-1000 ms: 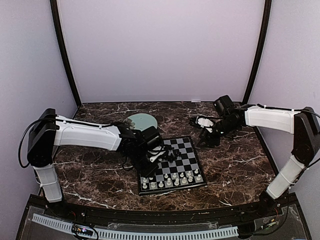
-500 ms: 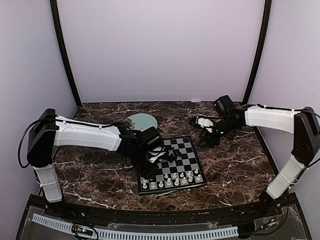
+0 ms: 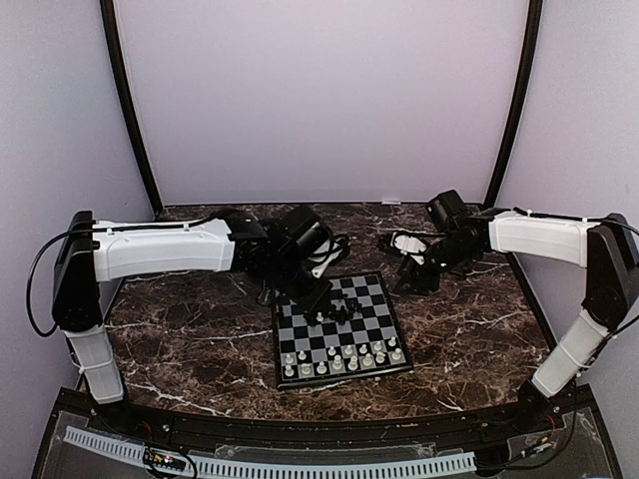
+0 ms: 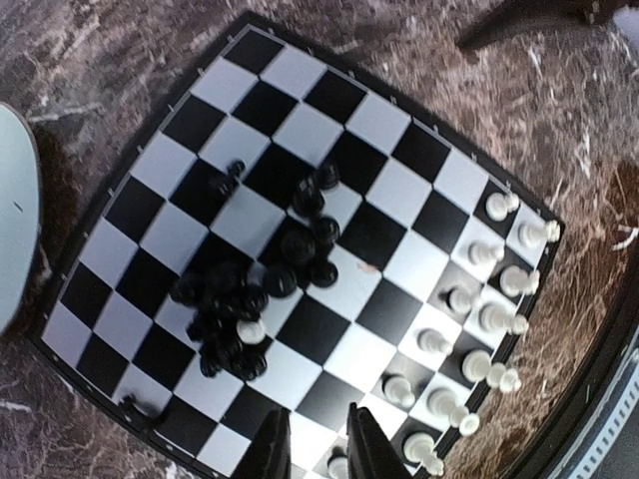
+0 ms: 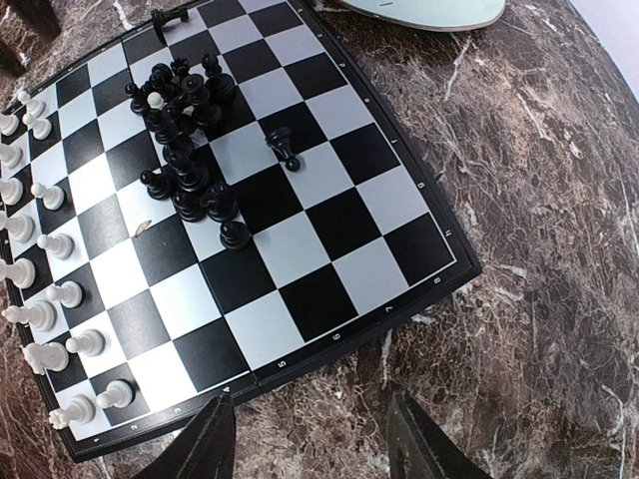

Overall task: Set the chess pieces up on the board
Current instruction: Pick up the pawn from the chessboard.

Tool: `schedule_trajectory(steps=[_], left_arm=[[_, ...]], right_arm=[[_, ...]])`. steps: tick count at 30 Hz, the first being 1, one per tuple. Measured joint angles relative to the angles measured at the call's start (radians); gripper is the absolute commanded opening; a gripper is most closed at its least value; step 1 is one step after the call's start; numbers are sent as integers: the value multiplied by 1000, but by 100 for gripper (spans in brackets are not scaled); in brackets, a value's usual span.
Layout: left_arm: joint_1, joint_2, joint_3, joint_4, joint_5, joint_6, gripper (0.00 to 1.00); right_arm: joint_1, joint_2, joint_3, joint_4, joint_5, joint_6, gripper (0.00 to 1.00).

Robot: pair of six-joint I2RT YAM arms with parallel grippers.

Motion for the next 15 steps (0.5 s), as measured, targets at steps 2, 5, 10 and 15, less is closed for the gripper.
schedule_trajectory(steps=[2, 5, 10, 15], left_arm=[[16, 19, 38, 15, -3, 0, 16], [37, 64, 89, 26, -1, 0, 15], [57, 136, 128, 11, 1, 7, 20], [57, 179, 150, -18, 4, 15, 25]], right_arm=[[0, 0, 0, 0, 0, -2, 54], [0, 0, 0, 0, 0, -3, 54], [0, 0, 0, 0, 0, -9, 54], [0, 0, -2, 0, 0, -10, 54]])
